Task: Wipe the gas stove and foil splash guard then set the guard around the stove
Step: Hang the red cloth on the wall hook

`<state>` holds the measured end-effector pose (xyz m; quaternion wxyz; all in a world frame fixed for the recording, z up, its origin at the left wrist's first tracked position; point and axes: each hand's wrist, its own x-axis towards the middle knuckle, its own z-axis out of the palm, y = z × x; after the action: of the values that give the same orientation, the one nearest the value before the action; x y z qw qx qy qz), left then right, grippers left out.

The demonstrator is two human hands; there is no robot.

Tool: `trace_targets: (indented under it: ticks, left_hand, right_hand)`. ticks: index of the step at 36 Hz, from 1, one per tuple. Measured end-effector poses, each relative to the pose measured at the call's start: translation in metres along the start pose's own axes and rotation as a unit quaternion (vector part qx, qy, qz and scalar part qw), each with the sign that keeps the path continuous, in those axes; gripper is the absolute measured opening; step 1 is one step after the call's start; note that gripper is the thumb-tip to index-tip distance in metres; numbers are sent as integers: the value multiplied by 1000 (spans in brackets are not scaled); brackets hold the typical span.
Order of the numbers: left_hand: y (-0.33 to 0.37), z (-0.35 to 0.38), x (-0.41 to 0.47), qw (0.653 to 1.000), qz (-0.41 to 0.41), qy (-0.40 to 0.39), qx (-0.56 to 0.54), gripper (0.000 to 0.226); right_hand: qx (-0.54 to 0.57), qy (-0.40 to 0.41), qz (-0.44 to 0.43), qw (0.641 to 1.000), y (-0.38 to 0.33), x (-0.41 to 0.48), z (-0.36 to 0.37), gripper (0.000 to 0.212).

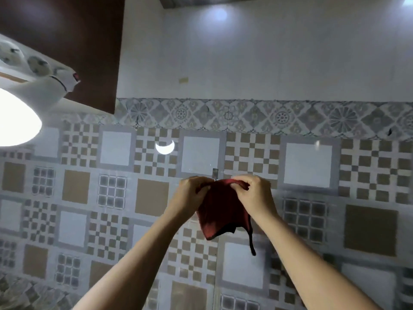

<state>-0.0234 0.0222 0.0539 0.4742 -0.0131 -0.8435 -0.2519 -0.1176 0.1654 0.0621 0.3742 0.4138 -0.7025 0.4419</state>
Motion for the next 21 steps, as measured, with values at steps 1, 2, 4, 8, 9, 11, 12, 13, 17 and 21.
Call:
trace_targets:
  ticks: [1,2,4,8,9,11,12,13,17,21]
  left_hand:
    - [-7,3,10,1000,0,12,1,27]
    - [-13,6,19,1000,2,26,4,28]
    - [-24,14,37,998,5,55,16,28]
    - [-45,27,62,995,0,94,17,29]
    - [-50,30,65,995,0,102,15,29]
    - [-59,37,70,993,7,121,9,29]
    - [-63,40,70,991,12,131,4,29]
    - [-65,44,70,990,15,139,-1,28]
    - [-75,57,60,987,9,156,-39,24]
    - [-83,65,45,982,-20,151,-112,20]
  right_hand:
    - [-2,12,1,1000,4,9,9,18]
    - [-1,25,6,1000,8,19,18,17]
    - [9,43,14,999,16,36,36,14]
    - [-8,58,-7,998,28,59,64,10]
    - [-28,62,-22,997,29,61,69,10]
    - [-62,80,-59,993,32,60,76,12]
    - [-71,88,-71,991,34,57,80,13]
    - [-74,94,-80,990,35,53,82,14]
    - [-59,88,-95,990,47,34,90,14]
    - [-33,86,-72,993,57,19,90,16]
